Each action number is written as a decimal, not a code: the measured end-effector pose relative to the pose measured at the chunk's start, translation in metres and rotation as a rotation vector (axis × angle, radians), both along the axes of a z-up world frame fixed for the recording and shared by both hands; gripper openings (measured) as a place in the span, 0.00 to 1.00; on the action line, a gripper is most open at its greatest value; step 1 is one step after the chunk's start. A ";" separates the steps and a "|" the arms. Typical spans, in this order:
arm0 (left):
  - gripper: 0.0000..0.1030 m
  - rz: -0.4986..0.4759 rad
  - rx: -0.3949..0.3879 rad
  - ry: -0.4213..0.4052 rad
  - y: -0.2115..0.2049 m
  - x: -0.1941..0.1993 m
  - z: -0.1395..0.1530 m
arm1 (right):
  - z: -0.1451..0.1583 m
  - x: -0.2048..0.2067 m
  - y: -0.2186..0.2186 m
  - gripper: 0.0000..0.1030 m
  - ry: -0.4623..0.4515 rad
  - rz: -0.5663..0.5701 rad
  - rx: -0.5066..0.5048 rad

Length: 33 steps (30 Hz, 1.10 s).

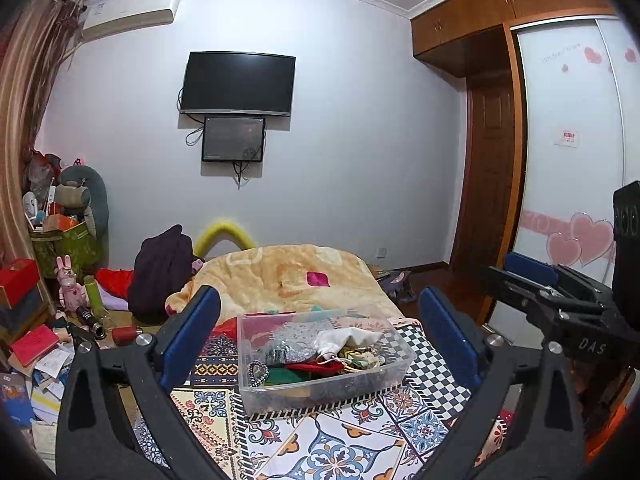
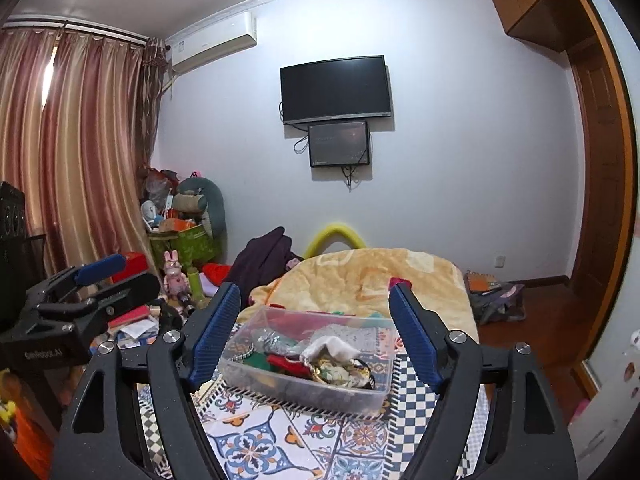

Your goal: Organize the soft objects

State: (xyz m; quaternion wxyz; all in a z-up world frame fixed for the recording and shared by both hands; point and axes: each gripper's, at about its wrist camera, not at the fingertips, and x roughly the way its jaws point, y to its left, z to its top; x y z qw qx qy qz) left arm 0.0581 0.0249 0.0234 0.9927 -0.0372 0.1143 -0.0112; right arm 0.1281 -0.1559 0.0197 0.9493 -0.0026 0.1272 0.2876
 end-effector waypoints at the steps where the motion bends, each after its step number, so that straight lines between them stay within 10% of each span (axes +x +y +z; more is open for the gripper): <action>1: 0.99 0.001 -0.002 0.000 0.001 0.000 0.000 | 0.000 -0.001 0.000 0.73 0.002 0.000 -0.001; 33: 1.00 0.001 0.006 0.013 -0.002 -0.002 -0.010 | -0.010 -0.009 -0.012 0.81 0.030 0.006 0.014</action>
